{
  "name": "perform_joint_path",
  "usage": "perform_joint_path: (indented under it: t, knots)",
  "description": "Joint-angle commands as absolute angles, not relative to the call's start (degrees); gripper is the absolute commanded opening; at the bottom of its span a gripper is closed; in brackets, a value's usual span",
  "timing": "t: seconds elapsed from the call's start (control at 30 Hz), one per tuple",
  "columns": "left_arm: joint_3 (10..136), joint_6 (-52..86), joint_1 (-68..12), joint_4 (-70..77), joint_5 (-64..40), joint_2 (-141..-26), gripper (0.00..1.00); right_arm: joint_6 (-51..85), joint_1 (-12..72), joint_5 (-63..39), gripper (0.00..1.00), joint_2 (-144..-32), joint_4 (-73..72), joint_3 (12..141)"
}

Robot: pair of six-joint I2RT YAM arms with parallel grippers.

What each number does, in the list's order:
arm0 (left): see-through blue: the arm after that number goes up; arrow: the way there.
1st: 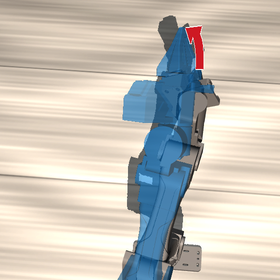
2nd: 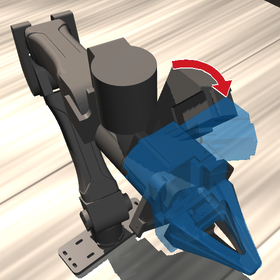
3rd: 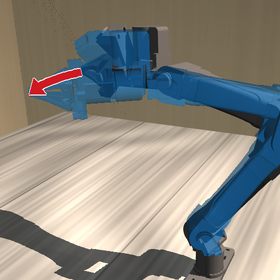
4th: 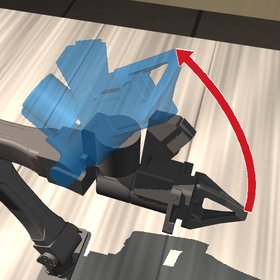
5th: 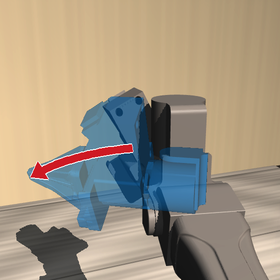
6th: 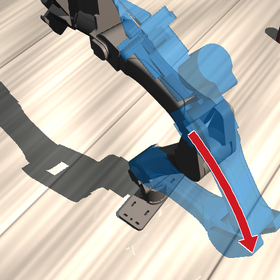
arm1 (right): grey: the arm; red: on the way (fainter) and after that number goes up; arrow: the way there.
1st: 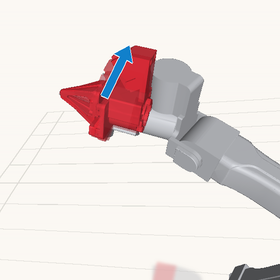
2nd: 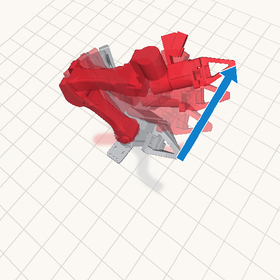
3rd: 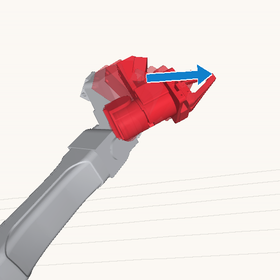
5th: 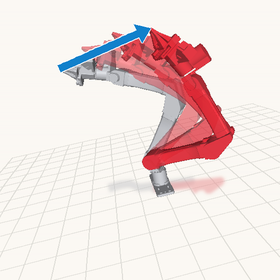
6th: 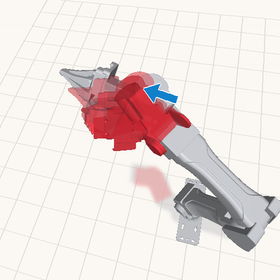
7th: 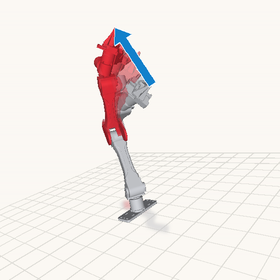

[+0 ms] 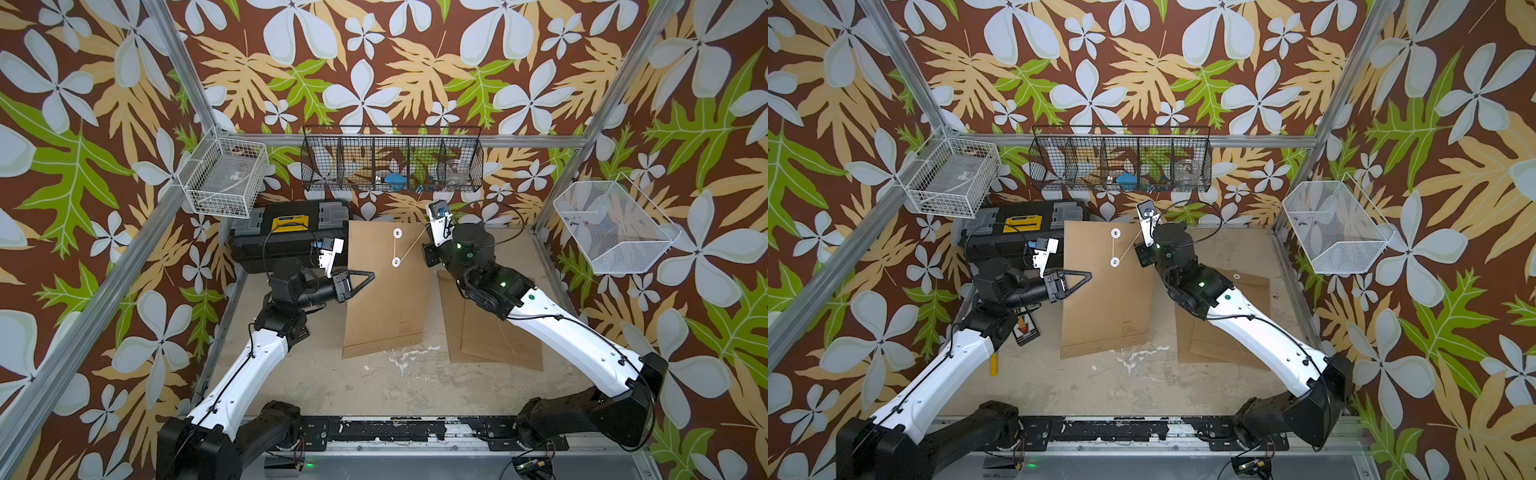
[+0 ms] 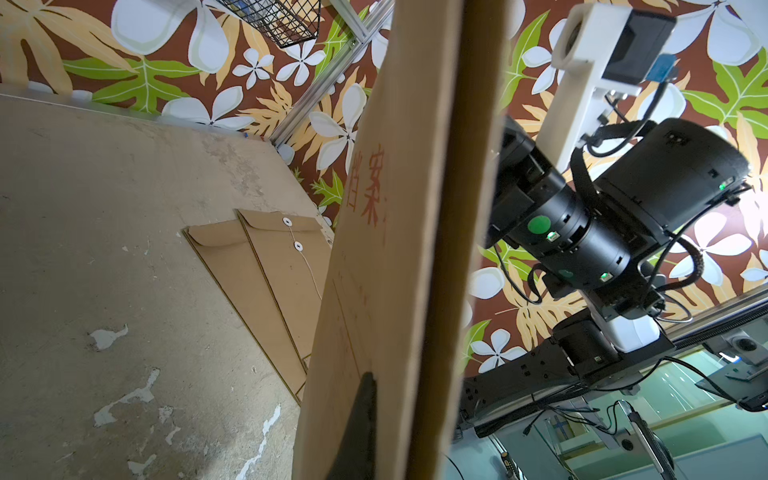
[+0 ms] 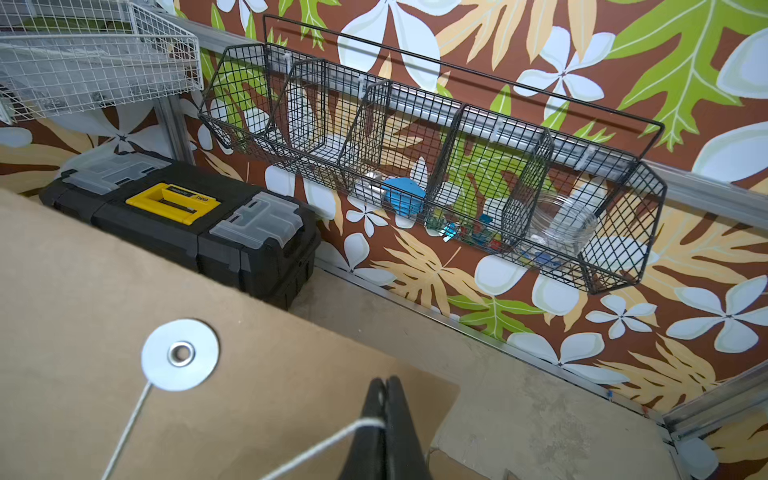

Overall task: Close the mouth of the file bag
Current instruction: Close the file bag.

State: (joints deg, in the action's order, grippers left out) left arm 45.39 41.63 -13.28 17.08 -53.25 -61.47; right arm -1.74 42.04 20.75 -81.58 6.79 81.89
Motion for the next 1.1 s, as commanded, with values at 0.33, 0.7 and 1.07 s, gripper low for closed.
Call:
perform_joint_path:
  t: [0.33, 0.7, 1.07]
  knots:
    - [46.2, 43.4, -13.2, 22.4, -51.0, -61.7, 0.00, 1.3, 42.5, 19.2, 0.00, -79.9, 6.9, 79.7]
    - [44.9, 49.8, -13.2, 28.4, -49.5, -60.8, 0.00, 2.9, 41.5, 20.5, 0.00, -79.7, 6.4, 75.4]
    - [44.7, 49.4, -13.2, 26.1, -52.8, -59.4, 0.00, -0.8, 41.4, 26.6, 0.00, -81.4, 5.3, 79.0]
